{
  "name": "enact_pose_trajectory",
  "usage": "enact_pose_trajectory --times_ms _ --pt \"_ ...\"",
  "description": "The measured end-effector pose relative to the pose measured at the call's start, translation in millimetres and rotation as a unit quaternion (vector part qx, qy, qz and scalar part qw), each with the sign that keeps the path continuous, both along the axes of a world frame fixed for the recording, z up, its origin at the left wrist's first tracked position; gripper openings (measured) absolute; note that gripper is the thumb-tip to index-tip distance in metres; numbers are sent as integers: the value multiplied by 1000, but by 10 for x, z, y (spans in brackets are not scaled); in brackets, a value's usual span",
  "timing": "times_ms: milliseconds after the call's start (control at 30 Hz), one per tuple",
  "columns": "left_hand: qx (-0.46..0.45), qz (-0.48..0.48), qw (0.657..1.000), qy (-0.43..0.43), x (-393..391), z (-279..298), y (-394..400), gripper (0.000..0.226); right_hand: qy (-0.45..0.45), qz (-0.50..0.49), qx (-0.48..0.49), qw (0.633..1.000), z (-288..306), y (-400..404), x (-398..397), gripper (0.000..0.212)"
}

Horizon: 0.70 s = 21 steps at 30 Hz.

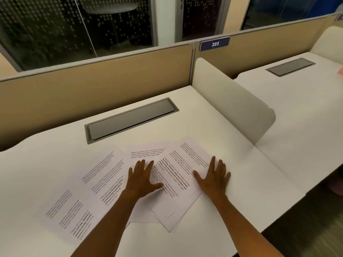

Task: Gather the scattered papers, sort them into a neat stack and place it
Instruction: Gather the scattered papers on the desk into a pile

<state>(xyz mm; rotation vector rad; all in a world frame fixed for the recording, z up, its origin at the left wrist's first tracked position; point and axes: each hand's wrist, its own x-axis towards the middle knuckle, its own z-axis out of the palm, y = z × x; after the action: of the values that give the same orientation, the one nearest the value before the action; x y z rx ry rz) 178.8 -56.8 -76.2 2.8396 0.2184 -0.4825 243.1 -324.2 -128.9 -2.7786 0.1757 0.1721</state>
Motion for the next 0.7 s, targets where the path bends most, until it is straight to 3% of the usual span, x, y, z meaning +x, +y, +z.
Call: enact_pose_trajectory --times_ms 167,333,467,600,700 --pt "-18 0 1000 13 66 -71 -51 114 -44 -21 -8 999 3 47 71 104" --pt "-53 21 998 -26 76 -113 -85 116 -88 -15 -20 996 32 97 122 97" --pt "-48 27 998 -31 71 -113 -102 114 -79 -20 -14 997 76 119 160 92" --pt "-46 31 998 -32 1 -161 -105 108 -56 -29 42 997 156 140 184 87" --pt "-36 31 998 -32 -52 -185 -106 104 -38 -52 143 988 254 177 181 85"
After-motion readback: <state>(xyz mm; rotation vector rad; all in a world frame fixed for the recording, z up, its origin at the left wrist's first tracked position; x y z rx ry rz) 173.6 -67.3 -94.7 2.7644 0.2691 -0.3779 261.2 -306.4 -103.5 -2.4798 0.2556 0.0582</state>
